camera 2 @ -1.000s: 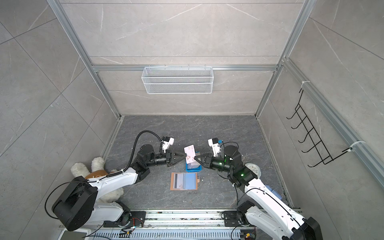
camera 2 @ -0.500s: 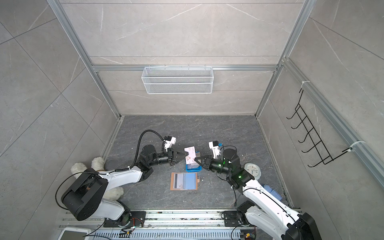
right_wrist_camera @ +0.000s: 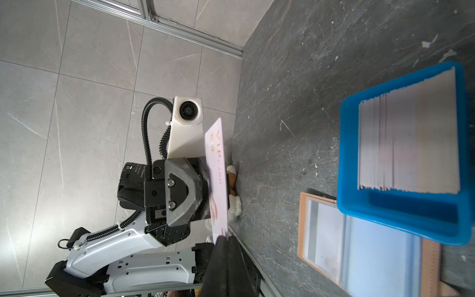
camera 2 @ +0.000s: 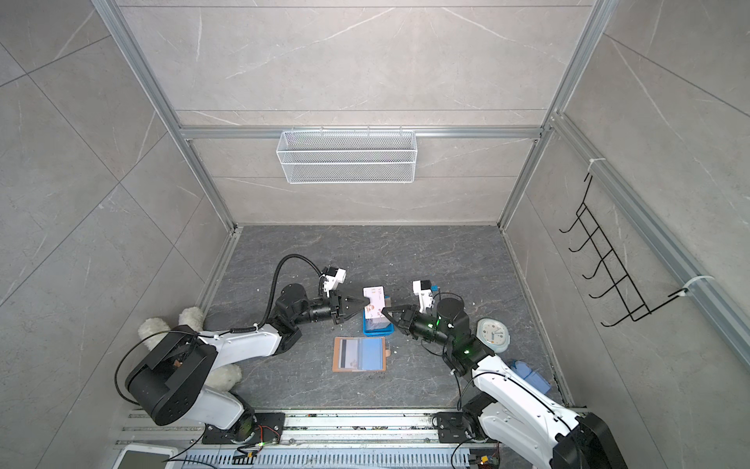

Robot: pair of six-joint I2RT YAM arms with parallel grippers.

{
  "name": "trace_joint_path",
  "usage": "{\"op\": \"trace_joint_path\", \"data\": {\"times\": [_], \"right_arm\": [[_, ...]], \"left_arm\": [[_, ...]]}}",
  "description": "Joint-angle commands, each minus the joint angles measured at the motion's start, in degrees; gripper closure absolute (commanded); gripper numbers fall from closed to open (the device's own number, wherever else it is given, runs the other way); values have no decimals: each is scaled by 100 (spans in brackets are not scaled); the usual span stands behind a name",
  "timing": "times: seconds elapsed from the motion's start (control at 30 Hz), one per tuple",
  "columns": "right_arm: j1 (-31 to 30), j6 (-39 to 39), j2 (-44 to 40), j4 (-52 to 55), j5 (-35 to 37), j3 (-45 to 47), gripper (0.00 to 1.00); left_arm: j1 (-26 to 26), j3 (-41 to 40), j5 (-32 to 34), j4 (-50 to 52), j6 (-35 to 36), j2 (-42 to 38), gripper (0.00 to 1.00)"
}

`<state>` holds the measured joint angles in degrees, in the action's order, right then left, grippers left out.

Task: Insert credit cards into a card holder
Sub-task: Insert the credit card into the card slot.

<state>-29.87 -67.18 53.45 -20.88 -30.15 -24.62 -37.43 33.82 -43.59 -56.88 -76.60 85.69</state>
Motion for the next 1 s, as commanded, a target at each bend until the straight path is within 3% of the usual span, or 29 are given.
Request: {"op": "trace_joint_path", "data": {"times": [0.0, 0.3, 0.5, 0.67, 0.97], "right_arm": [[12, -123, 104, -172, 172, 28, 96], [-10, -173, 139, -292, 132, 117, 95], [-168, 63, -24, 142, 320, 92, 83], [-480, 572, -431, 1343, 1025, -28, 76], [-1652, 1373, -699, 3478, 2842, -464, 73]], "left_arm": [[-81, 186, -98, -264, 242, -48, 85], [-80, 212, -32, -215, 270, -43, 94], [-71, 162, 110, 187, 527, -146, 98], [95, 69, 340, 1506, 1177, -469, 100], [123, -341, 411, 2617, 1646, -1123, 100]]}}
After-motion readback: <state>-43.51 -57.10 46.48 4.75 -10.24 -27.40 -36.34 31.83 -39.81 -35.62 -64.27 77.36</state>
